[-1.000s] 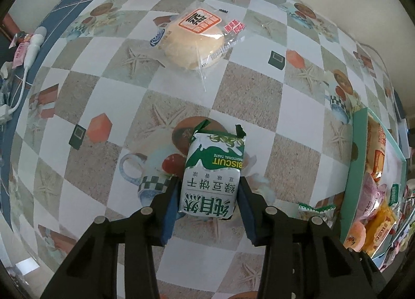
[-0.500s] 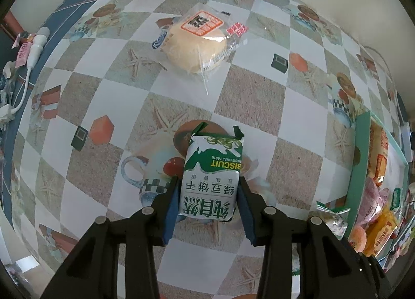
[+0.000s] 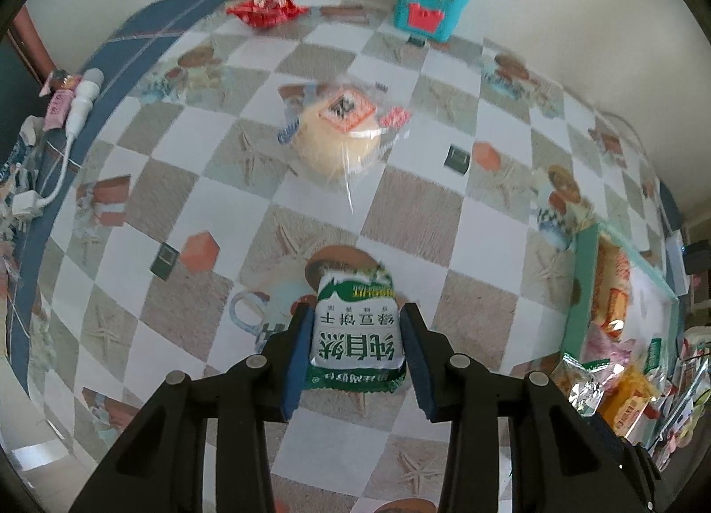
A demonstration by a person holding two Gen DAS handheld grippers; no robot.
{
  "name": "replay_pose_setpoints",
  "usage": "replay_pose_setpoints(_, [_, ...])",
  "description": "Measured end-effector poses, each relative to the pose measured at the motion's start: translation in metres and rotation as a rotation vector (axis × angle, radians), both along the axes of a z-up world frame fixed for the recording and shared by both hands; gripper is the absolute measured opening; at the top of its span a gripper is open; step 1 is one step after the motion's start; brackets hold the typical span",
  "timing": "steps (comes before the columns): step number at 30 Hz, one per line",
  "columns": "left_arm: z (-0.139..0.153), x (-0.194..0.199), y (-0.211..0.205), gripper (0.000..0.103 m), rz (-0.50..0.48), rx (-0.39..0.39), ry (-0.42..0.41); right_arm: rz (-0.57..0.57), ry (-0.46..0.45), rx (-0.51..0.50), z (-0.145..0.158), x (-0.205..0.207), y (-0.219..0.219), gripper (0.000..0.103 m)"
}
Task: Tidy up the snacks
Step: 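Carry both held packets over the tray with the left and right tools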
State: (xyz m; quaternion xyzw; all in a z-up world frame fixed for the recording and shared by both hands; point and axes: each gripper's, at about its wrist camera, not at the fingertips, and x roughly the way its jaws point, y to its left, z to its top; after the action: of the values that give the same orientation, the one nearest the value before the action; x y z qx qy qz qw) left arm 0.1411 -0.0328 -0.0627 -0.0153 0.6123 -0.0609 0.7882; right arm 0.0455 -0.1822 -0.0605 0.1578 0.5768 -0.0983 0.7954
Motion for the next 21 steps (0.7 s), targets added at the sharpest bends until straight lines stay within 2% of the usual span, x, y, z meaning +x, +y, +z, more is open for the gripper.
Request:
replay_pose_setpoints(2, [0.011,-0.004,0.002,0.026,0.006,-0.006,-0.025,-0.008,-0.007,0.001,0.002,-0.001,-0.001,0.052])
replay_pose_setpoints(6, [0.021,-0.004,0.003,0.026,0.001,-0.012,-0.062,-0.021,-0.028,0.014,0.007,-0.001,-0.006,0.052])
replay_pose_setpoints(12, [0.003,0.002,0.01,0.027,0.043,-0.019,-0.012,-0.041,-0.03,0.027,0.008,-0.004,-0.016,0.052])
replay_pose_setpoints(13, [-0.001,0.004,0.011,0.028,0.047,-0.019,-0.006,-0.049,-0.025,0.026,0.006,-0.004,-0.019,0.052])
replay_pose_setpoints(15, [-0.01,0.008,0.014,0.045,0.059,-0.028,0.015,-0.058,-0.014,0.023,-0.001,-0.001,-0.022,0.052])
replay_pose_setpoints(17, [-0.016,0.011,0.014,0.056,0.064,-0.039,0.029,-0.062,0.0,0.039,-0.008,0.001,-0.024,0.052])
replay_pose_setpoints(21, [-0.024,0.012,0.001,0.056,0.019,-0.023,0.041,-0.069,0.011,0.046,-0.014,0.002,-0.027,0.052])
